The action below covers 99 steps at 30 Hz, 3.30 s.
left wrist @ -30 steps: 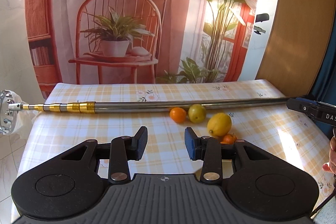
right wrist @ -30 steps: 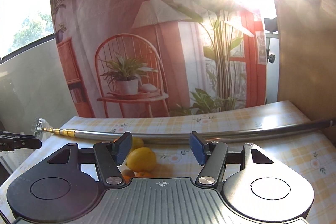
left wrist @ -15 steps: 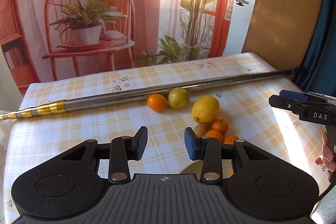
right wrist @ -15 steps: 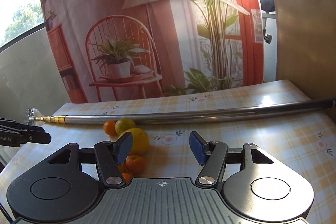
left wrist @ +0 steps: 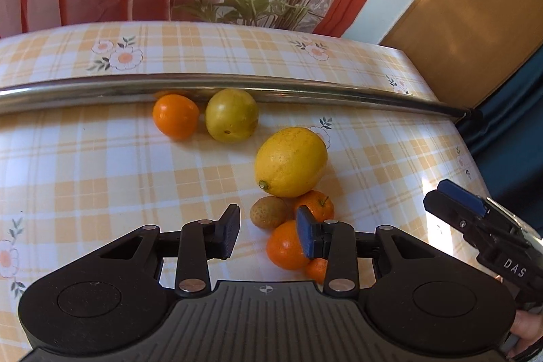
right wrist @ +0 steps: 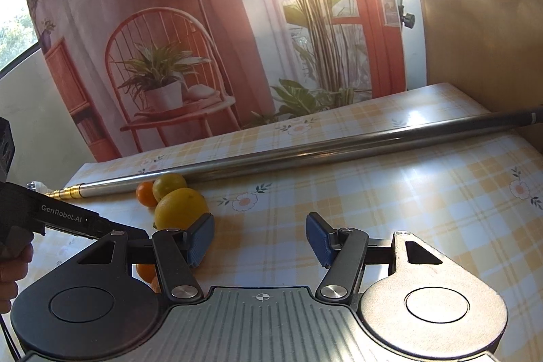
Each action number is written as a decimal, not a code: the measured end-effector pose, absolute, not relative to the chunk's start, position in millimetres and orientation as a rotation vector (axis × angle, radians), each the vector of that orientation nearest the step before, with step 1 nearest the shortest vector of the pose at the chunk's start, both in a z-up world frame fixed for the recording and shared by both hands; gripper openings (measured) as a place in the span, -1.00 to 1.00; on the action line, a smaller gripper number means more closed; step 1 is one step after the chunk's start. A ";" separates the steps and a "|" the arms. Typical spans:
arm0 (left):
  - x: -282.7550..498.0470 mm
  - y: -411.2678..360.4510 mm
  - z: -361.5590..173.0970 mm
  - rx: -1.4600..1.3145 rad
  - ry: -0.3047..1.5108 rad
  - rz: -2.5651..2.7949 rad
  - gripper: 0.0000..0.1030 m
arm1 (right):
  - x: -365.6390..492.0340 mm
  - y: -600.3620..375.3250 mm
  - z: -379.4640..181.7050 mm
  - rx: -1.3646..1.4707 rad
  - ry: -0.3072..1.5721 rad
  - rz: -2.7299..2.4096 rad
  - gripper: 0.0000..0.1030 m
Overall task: Organize fruits
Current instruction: 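Close the left tool on a small brown kiwi while the right tool approaches a tangerine, then close the right tool on the tangerine while the left tool holds the kiwi, then carry the kiwi and tangerine onto the white plate and open both tools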
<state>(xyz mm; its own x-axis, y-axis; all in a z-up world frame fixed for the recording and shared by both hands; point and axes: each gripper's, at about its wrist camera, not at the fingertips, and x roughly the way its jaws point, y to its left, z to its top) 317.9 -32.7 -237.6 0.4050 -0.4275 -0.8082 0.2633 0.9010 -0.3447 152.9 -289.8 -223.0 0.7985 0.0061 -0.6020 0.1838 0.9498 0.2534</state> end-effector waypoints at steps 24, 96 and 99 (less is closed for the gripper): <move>320.9 -24.7 -246.8 -0.249 1.035 -0.404 -0.43 | 166.2 -285.5 -245.7 0.338 0.712 -0.046 0.11; 229.1 -8.3 -214.7 -0.052 0.860 -0.278 -0.43 | 205.8 -261.8 -278.1 0.396 0.676 0.143 -0.38; 229.1 -8.3 -214.7 -0.052 0.859 -0.278 -0.43 | 205.8 -257.2 -277.6 0.370 0.682 0.140 -0.39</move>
<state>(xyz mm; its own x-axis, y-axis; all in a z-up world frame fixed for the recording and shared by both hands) 229.1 -8.3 -214.7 0.6193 -0.2621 -0.7401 0.2206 0.9627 -0.1564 205.8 -257.2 -277.6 0.7702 0.2458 -0.5886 -0.0061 0.9256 0.3785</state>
